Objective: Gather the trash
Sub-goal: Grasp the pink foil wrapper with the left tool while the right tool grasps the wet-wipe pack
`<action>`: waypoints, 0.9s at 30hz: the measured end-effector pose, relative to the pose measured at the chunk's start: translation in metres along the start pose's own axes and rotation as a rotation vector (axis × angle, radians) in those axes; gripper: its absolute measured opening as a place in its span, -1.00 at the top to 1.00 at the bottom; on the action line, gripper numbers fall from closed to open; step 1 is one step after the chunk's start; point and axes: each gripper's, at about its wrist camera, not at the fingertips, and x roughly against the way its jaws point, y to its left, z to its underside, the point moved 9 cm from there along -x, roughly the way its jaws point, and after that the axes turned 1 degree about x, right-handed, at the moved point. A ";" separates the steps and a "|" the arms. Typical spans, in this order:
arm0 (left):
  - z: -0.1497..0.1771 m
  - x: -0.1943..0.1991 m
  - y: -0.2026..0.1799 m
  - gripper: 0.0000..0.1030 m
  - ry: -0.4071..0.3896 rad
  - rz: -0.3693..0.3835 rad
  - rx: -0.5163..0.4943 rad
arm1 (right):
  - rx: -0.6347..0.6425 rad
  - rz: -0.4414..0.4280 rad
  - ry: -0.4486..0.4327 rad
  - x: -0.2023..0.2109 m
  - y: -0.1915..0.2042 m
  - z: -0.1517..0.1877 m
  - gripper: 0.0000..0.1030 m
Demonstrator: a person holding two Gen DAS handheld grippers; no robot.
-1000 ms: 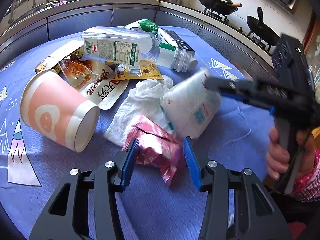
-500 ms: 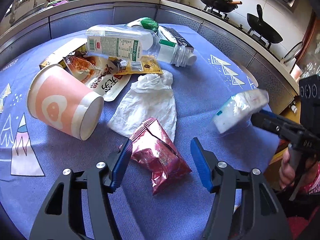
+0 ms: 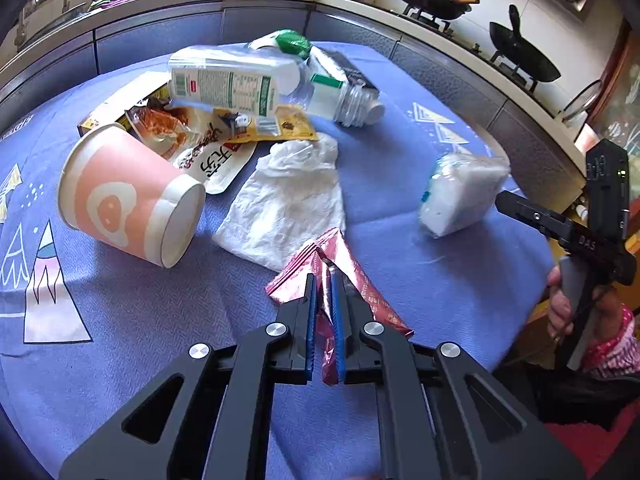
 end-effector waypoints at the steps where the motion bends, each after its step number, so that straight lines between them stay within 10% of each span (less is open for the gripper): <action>1: -0.001 0.005 -0.002 0.86 -0.008 0.010 -0.001 | 0.006 -0.014 -0.010 0.002 0.001 -0.004 -0.90; 10: -0.023 0.013 -0.029 0.86 -0.029 0.121 0.011 | 0.004 -0.248 0.027 -0.035 0.011 -0.026 -0.88; 13: -0.030 -0.005 -0.039 0.86 -0.009 0.116 -0.006 | -0.078 -0.337 0.094 -0.050 0.012 -0.017 -0.14; 16: -0.037 -0.024 -0.047 0.86 0.018 0.118 -0.022 | -0.095 -0.349 0.094 -0.047 0.013 -0.012 -0.10; 23: -0.056 -0.048 -0.055 0.86 0.038 0.113 -0.040 | 0.053 -0.195 0.021 -0.021 0.012 -0.008 -0.83; 27: -0.063 -0.051 -0.052 0.86 0.037 0.100 -0.042 | 0.298 -0.120 0.024 -0.021 0.028 -0.019 -0.92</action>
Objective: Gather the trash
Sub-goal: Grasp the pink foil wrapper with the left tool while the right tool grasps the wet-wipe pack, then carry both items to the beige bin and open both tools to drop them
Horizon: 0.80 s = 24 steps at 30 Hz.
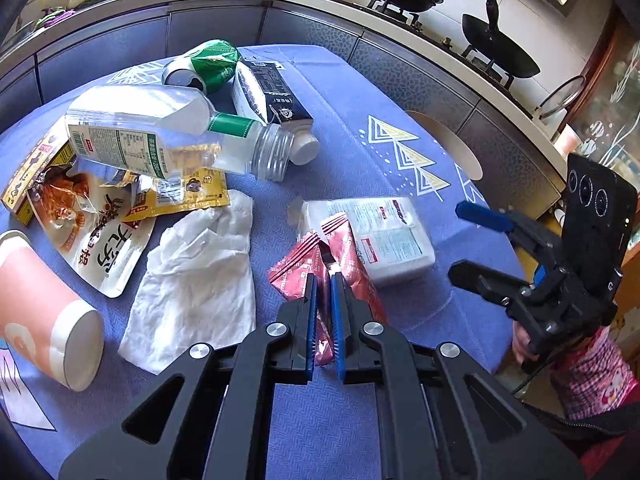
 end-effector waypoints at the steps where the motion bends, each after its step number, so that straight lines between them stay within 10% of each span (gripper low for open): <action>1: 0.000 0.000 0.001 0.86 -0.001 -0.001 0.003 | 0.078 0.012 0.028 -0.007 0.006 -0.002 -0.93; 7: 0.004 0.008 0.008 0.86 -0.005 -0.016 0.019 | 0.438 0.032 0.132 -0.043 0.029 -0.004 -0.87; 8: 0.004 0.010 0.008 0.86 -0.006 -0.020 0.021 | 0.449 0.014 0.146 -0.046 0.031 -0.002 -0.47; 10: 0.004 0.013 0.008 0.86 -0.007 -0.021 0.024 | 0.441 -0.006 0.148 -0.044 0.031 0.001 -0.31; 24: -0.096 -0.049 -0.100 0.86 -0.002 0.099 -0.181 | -0.167 0.197 -0.153 0.070 -0.132 -0.002 -0.03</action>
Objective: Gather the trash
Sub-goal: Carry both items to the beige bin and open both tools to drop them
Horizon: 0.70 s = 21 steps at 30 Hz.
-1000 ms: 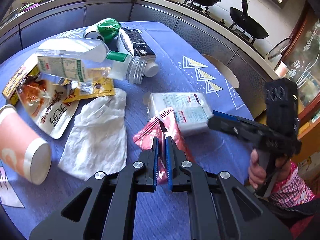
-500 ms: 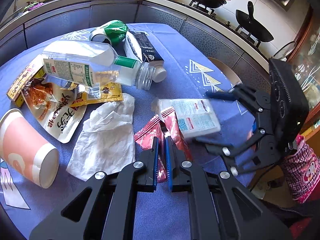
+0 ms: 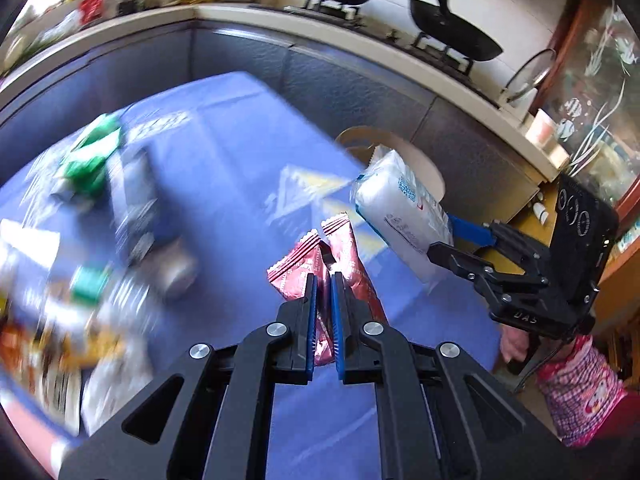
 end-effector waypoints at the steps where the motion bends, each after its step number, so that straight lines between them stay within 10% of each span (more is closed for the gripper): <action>1: -0.016 -0.009 -0.009 0.86 -0.008 0.013 -0.015 | -0.054 0.046 -0.015 0.001 -0.024 -0.006 -0.03; 10: -0.137 -0.135 -0.085 0.74 0.020 0.064 -0.067 | -0.363 0.215 -0.020 -0.019 -0.151 -0.031 -0.28; 12: -0.145 -0.159 -0.088 -0.17 0.041 0.027 -0.057 | -0.391 0.237 -0.017 -0.026 -0.163 -0.029 -0.60; 13: -0.148 -0.166 -0.086 -0.23 0.021 -0.007 -0.046 | -0.394 0.257 -0.025 -0.027 -0.167 -0.028 -0.62; 21: -0.113 -0.130 -0.082 -0.11 0.017 0.019 -0.059 | -0.441 0.191 -0.093 0.001 -0.145 -0.021 -0.52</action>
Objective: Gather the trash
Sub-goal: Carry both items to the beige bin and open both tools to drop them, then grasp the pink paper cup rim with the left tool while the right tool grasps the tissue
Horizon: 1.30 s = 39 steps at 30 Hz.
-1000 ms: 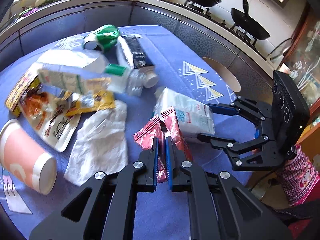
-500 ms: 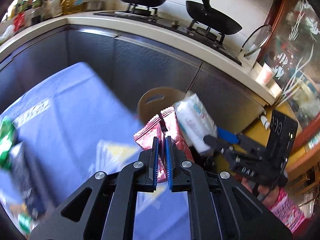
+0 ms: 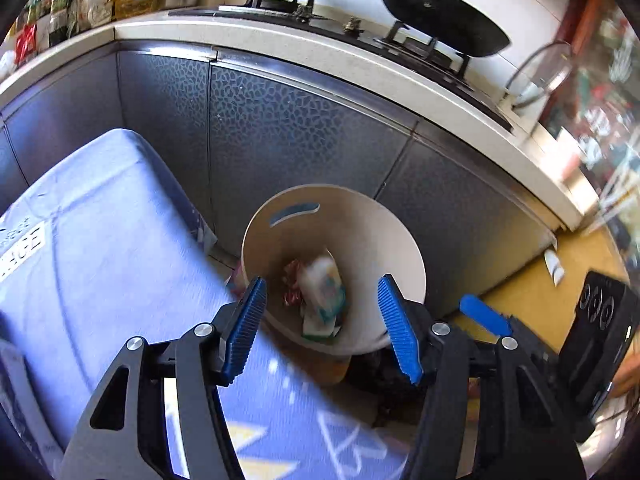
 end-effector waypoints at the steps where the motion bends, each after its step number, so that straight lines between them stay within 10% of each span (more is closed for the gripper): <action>1: 0.012 0.010 -0.001 -0.11 -0.008 -0.006 -0.021 | -0.007 -0.023 0.003 0.005 0.007 0.005 -0.44; 7: 0.106 0.070 0.010 -0.11 -0.010 -0.068 -0.119 | -0.008 -0.189 0.071 0.021 0.066 0.049 0.13; 18: 0.235 0.193 0.101 -0.12 -0.047 -0.181 0.019 | 0.080 -0.331 0.308 0.000 0.185 0.158 0.14; 29: 0.270 0.355 0.269 -0.17 -0.291 -0.421 0.407 | 0.347 -0.392 0.418 -0.009 0.303 0.223 0.06; 39: 0.297 0.319 0.321 -0.37 -0.222 -0.241 0.573 | 0.525 -0.316 0.390 -0.033 0.347 0.242 -0.19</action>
